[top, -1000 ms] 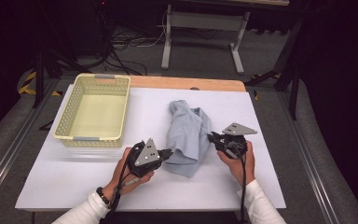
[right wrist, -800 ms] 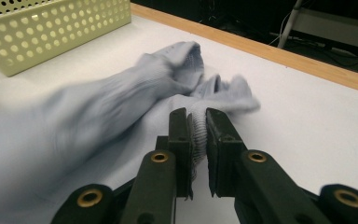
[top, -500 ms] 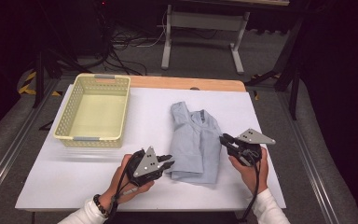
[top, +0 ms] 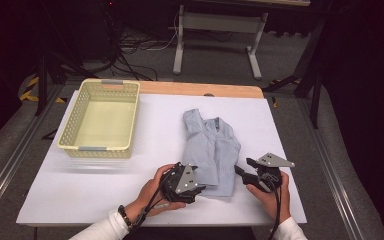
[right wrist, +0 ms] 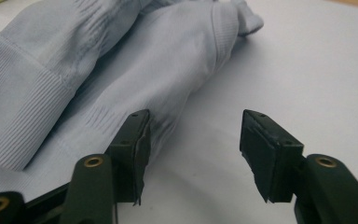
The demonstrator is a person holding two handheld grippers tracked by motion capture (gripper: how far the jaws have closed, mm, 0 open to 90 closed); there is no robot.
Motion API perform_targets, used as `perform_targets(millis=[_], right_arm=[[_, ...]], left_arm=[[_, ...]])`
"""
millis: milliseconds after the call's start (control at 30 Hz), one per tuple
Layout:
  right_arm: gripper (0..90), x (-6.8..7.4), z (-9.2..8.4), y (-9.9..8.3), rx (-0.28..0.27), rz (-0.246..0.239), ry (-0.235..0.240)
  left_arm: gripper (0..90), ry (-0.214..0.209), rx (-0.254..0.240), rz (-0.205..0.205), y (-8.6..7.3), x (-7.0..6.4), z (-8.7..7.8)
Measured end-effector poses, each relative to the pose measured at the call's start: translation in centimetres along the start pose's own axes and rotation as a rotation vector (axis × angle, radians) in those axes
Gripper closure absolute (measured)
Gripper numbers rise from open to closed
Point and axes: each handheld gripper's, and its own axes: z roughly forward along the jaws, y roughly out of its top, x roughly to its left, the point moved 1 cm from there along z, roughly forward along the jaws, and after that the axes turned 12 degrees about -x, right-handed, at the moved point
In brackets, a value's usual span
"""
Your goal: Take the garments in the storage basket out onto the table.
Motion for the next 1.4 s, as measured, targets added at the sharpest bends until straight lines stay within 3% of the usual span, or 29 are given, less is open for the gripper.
perform_targets(millis=[133,233,333,467,500,667,700,833,900,1000,1100,1233,1333,1367,1400], right_arm=[[47.3,0.4,0.5,-0.5,0.017,-0.005,0.026],[49.4,0.6,0.9,-0.7,0.029,-0.006,0.043],[51.0,0.9,0.9,-0.7,0.024,-0.014,0.049],[50.8,1.4,0.5,-0.4,-0.008,-0.045,0.08],[50.8,1.6,0.4,-0.3,-0.025,-0.06,0.088],[53.3,1.9,0.1,-0.1,-0.065,-0.069,0.109],[53.7,2.0,-0.2,0.1,-0.086,-0.081,0.108],[53.6,2.3,-0.6,0.4,-0.123,-0.077,0.123],[52.2,2.6,-0.5,0.5,-0.129,-0.087,0.132],[49.4,2.9,0.0,0.2,-0.094,-0.103,0.128],[47.3,2.7,0.4,-0.1,-0.066,-0.114,0.077],[39.1,1.5,0.7,-0.5,-0.05,-0.057,0.01],[38.4,1.2,0.9,-0.7,-0.028,-0.04,0.006],[44.2,1.0,1.1,-0.9,-0.014,-0.025,0.027],[44.2,1.0,1.1,-0.9,-0.014,-0.025,0.027]], left_arm=[[40.1,-0.016,0.03,-0.018,-0.5,0.4,1.0],[53.9,-0.006,0.066,-0.016,-0.9,0.9,1.3],[55.7,-0.019,0.077,-0.046,-1.3,1.4,1.6],[62.7,-0.023,0.096,-0.027,-1.4,1.5,1.6],[68.5,-0.033,0.1,-0.027,-1.5,1.5,1.6],[76.3,-0.061,0.091,-0.066,-1.6,1.9,1.6],[83.9,-0.067,0.085,-0.076,-1.7,2.0,1.5],[87.8,-0.085,0.064,-0.103,-1.6,2.4,0.9],[88.0,-0.083,0.044,-0.096,-1.4,2.5,0.4],[88.2,-0.076,0.0,-0.094,-1.0,2.7,-0.9],[88.2,-0.055,-0.041,-0.093,-0.4,2.9,-2.7],[88.3,-0.014,-0.074,-0.094,-0.3,3.4,-5.0],[88.3,0.023,-0.085,-0.102,-0.4,3.8,-6.5],[88.4,0.032,-0.086,-0.105,-0.5,4.0,-7.0],[88.4,0.042,-0.087,-0.113,-0.7,4.0,-7.4]])
